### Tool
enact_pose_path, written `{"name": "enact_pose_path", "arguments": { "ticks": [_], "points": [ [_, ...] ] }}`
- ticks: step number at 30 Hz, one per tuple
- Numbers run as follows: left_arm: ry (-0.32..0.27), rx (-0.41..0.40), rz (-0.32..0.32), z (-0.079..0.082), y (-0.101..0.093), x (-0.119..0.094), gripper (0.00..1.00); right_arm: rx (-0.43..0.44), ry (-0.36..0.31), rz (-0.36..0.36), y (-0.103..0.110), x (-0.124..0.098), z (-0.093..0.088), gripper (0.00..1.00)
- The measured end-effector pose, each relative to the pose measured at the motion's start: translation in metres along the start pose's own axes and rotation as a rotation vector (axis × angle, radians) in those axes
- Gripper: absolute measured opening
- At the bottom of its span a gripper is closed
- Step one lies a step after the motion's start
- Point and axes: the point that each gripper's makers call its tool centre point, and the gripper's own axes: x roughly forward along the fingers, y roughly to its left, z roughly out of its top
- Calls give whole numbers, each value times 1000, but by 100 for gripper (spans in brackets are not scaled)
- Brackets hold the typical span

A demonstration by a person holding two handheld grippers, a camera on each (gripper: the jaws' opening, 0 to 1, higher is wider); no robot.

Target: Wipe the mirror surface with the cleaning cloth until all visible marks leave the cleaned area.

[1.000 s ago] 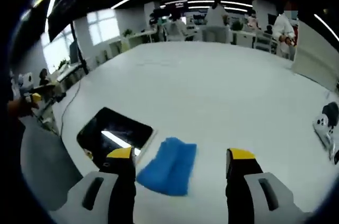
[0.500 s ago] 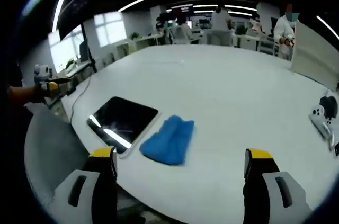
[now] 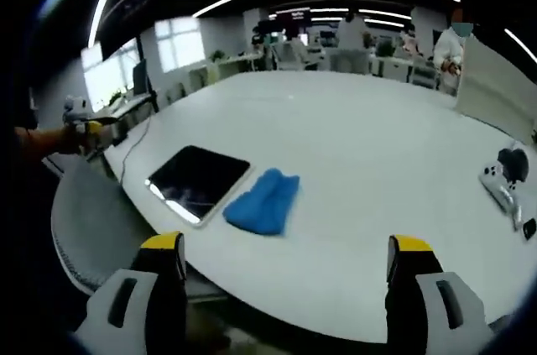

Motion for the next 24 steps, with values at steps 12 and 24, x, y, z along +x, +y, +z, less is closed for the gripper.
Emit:
{"name": "enact_pose_path", "arguments": {
  "ticks": [12,24],
  "points": [
    [1,13,10,3,-1,-6,100,17,-8,16,2,-4,-2,98],
    [-14,29,10,17,-15,-9,100,7,-15,52,10,-1,-1,98]
  ]
}}
